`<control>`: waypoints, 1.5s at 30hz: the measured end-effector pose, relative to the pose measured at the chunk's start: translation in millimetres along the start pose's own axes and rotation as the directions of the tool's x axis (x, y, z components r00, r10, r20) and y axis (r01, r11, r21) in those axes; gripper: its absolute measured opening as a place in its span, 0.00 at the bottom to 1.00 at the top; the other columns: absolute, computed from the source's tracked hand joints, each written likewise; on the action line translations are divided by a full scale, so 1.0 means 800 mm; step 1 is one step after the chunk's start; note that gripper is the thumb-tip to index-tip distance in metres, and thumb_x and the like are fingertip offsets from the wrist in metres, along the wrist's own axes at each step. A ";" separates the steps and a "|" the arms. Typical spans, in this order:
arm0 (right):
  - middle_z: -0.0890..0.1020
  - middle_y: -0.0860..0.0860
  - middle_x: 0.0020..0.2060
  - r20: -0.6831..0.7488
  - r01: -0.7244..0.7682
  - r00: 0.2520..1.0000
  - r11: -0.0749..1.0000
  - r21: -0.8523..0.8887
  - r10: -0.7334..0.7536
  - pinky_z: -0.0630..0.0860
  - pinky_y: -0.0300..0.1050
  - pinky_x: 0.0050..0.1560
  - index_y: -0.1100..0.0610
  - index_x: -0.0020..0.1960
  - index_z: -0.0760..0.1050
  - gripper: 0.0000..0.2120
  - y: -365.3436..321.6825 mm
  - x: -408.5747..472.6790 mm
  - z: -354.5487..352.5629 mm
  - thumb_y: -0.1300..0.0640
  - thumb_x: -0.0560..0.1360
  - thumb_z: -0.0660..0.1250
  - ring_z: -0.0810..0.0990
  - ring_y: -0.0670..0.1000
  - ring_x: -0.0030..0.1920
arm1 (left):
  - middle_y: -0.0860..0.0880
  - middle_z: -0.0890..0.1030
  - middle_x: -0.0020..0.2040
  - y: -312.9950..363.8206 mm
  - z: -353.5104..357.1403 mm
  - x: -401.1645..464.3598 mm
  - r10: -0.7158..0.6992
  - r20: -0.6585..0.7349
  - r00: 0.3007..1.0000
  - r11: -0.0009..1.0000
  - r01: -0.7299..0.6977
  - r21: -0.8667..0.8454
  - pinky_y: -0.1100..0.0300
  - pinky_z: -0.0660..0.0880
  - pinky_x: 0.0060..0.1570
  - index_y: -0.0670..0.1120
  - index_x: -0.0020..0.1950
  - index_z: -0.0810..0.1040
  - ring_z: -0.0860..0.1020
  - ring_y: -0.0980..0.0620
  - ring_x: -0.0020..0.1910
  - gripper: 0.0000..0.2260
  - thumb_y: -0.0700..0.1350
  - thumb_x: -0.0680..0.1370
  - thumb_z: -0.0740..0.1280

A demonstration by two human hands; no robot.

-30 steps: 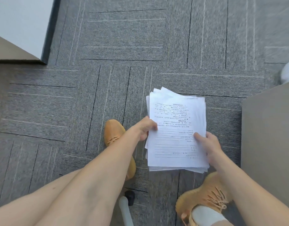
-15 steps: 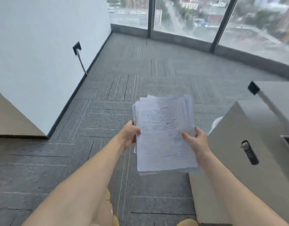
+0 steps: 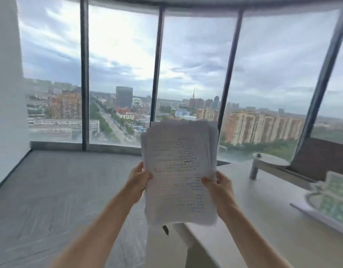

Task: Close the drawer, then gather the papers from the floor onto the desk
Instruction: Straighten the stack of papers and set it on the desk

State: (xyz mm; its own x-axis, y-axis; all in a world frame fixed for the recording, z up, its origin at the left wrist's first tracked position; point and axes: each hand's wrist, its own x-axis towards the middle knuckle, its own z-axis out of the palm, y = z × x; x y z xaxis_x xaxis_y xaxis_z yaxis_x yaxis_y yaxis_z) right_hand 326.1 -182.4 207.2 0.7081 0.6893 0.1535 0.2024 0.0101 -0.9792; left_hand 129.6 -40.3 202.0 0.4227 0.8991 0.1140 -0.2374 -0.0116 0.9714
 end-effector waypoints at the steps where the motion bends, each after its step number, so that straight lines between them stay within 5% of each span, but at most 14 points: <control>1: 0.88 0.53 0.42 -0.062 0.001 0.998 1.000 0.003 -0.001 0.83 0.63 0.51 0.53 0.44 0.82 0.07 -0.008 -0.007 -0.034 0.62 0.68 0.72 0.87 0.58 0.44 | 0.42 0.84 0.53 0.012 0.032 -0.008 0.020 0.033 0.999 1.000 -0.021 0.019 0.40 0.80 0.48 0.48 0.62 0.78 0.83 0.39 0.50 0.29 0.27 0.67 0.57; 5: 0.87 0.54 0.44 -0.258 0.035 0.966 0.999 0.006 -0.032 0.83 0.64 0.50 0.52 0.45 0.81 0.11 -0.030 -0.051 -0.163 0.66 0.67 0.70 0.86 0.58 0.45 | 0.42 0.85 0.53 0.042 0.155 -0.042 0.087 0.217 0.972 0.995 -0.094 0.023 0.42 0.82 0.47 0.49 0.60 0.79 0.83 0.40 0.50 0.29 0.26 0.66 0.57; 10: 0.84 0.54 0.54 -0.432 0.051 0.901 0.998 0.032 -0.032 0.81 0.58 0.55 0.51 0.59 0.76 0.21 -0.043 -0.102 -0.286 0.72 0.73 0.65 0.84 0.57 0.51 | 0.40 0.84 0.49 0.049 0.291 -0.081 0.079 0.374 0.924 0.997 -0.080 -0.012 0.36 0.79 0.51 0.45 0.51 0.79 0.83 0.39 0.47 0.21 0.29 0.63 0.59; 13: 0.84 0.53 0.53 -0.515 0.036 0.857 0.999 -0.014 -0.038 0.82 0.57 0.53 0.46 0.52 0.76 0.22 -0.043 -0.127 -0.342 0.72 0.72 0.63 0.84 0.56 0.51 | 0.39 0.83 0.47 0.040 0.359 -0.101 0.029 0.419 0.907 0.999 -0.040 0.019 0.42 0.80 0.50 0.40 0.51 0.78 0.82 0.39 0.47 0.18 0.30 0.64 0.59; 16: 0.83 0.53 0.50 -0.603 -0.016 0.797 0.998 -0.054 -0.020 0.81 0.49 0.43 0.51 0.53 0.75 0.19 -0.040 -0.150 -0.384 0.72 0.71 0.62 0.83 0.54 0.49 | 0.43 0.82 0.42 0.026 0.412 -0.125 0.005 0.501 0.865 1.000 -0.013 0.013 0.56 0.76 0.40 0.40 0.50 0.79 0.79 0.44 0.42 0.18 0.28 0.66 0.59; 20: 0.83 0.55 0.49 -0.697 -0.047 0.717 0.998 -0.046 0.002 0.82 0.55 0.49 0.53 0.48 0.74 0.18 -0.019 -0.172 -0.424 0.73 0.69 0.59 0.82 0.56 0.48 | 0.45 0.82 0.41 0.001 0.463 -0.152 -0.017 0.573 0.819 1.000 0.015 0.009 0.58 0.73 0.38 0.41 0.46 0.80 0.78 0.46 0.40 0.17 0.26 0.68 0.57; 25: 0.84 0.54 0.49 -0.740 -0.065 0.671 0.998 -0.005 0.040 0.81 0.63 0.55 0.50 0.50 0.76 0.20 0.016 -0.198 -0.454 0.71 0.67 0.59 0.83 0.56 0.51 | 0.44 0.81 0.41 -0.040 0.501 -0.171 -0.068 0.640 0.765 0.998 0.046 0.051 0.58 0.72 0.39 0.43 0.43 0.78 0.77 0.45 0.41 0.17 0.25 0.69 0.56; 31: 0.81 0.53 0.47 -0.749 -0.104 0.659 0.995 0.000 0.069 0.81 0.58 0.52 0.52 0.48 0.72 0.18 0.046 -0.206 -0.472 0.74 0.70 0.57 0.81 0.55 0.51 | 0.42 0.81 0.45 -0.088 0.527 -0.178 -0.137 0.661 0.737 0.991 0.097 0.098 0.55 0.71 0.43 0.42 0.45 0.77 0.77 0.44 0.43 0.11 0.30 0.70 0.60; 36: 0.83 0.52 0.51 -0.756 -0.114 0.652 0.993 -0.022 0.058 0.80 0.64 0.58 0.50 0.55 0.74 0.23 0.085 -0.175 -0.487 0.71 0.68 0.57 0.82 0.55 0.54 | 0.42 0.75 0.43 -0.118 0.550 -0.163 -0.162 0.626 0.763 0.987 0.138 0.088 0.53 0.67 0.44 0.43 0.46 0.74 0.73 0.46 0.44 0.11 0.36 0.65 0.63; 40: 0.81 0.52 0.49 -0.774 -0.069 0.632 0.998 -0.006 0.039 0.77 0.62 0.58 0.48 0.47 0.71 0.19 0.104 -0.126 -0.500 0.72 0.71 0.58 0.80 0.57 0.54 | 0.44 0.78 0.42 -0.135 0.564 -0.133 -0.154 0.602 0.783 0.988 0.136 0.076 0.53 0.70 0.45 0.42 0.44 0.76 0.75 0.47 0.43 0.09 0.35 0.67 0.61; 45: 0.79 0.53 0.47 -0.768 0.023 0.640 1.000 -0.011 -0.023 0.78 0.59 0.55 0.60 0.51 0.69 0.13 0.126 -0.065 -0.510 0.73 0.71 0.59 0.80 0.58 0.52 | 0.44 0.81 0.45 -0.149 0.581 -0.087 -0.121 0.589 0.799 0.992 0.112 0.052 0.52 0.74 0.48 0.37 0.51 0.78 0.78 0.45 0.45 0.16 0.34 0.66 0.59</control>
State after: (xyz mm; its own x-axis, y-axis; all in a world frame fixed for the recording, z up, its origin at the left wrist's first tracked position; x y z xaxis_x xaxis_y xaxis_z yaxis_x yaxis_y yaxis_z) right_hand 585.6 -513.1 154.1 0.9681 -0.1157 0.2224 0.2259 0.0183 -0.9740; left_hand 535.0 -305.3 174.8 0.8819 0.4614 0.0964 -0.1425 0.0662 0.9876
